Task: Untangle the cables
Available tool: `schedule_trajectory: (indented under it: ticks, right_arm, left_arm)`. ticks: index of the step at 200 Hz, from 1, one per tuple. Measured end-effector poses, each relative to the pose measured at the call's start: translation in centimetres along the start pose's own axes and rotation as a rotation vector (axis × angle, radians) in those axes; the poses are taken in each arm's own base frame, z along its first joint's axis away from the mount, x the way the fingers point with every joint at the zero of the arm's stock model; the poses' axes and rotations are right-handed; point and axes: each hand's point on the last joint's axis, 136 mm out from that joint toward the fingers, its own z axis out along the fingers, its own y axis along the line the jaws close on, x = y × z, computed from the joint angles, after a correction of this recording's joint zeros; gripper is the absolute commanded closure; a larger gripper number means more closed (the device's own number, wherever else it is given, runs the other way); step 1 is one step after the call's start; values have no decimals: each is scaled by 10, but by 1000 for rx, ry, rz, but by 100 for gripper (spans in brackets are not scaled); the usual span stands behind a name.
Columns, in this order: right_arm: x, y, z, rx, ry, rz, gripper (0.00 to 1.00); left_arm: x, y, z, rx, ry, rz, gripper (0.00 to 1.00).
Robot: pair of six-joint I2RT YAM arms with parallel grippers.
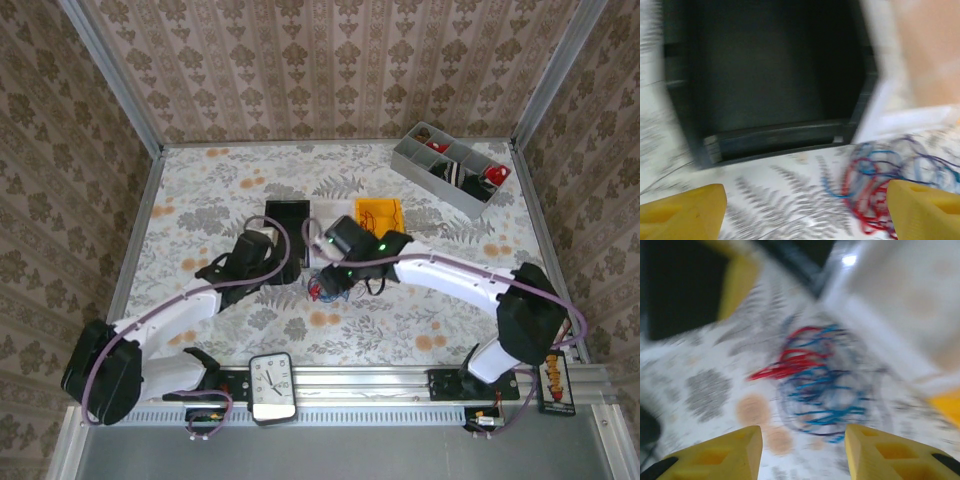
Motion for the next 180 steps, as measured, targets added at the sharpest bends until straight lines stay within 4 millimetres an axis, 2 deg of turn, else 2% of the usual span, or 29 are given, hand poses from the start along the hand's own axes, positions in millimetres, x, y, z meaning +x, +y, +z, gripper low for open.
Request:
schedule_trajectory:
  ticks: [10, 22, 48, 101, 136, 180]
  right_arm:
    - [4, 17, 9, -42, 22, -34, 53]
    - [9, 27, 22, -67, 55, -54, 53]
    - [12, 31, 46, -73, 109, -68, 52]
    - [7, 28, 65, -51, 149, -70, 50]
    - [2, 23, 74, -20, 151, -71, 47]
    - [-13, 13, 80, 43, 126, -74, 49]
  left_arm:
    - [0, 17, -4, -68, -10, -48, 16]
    - [1, 34, -8, -135, -20, -93, 16]
    - [4, 53, -19, -217, -33, -139, 16]
    - [10, 66, -32, -258, -61, -170, 16]
    - [11, 66, -33, -257, -63, -173, 16]
    - [10, 65, -32, -249, -65, -175, 16]
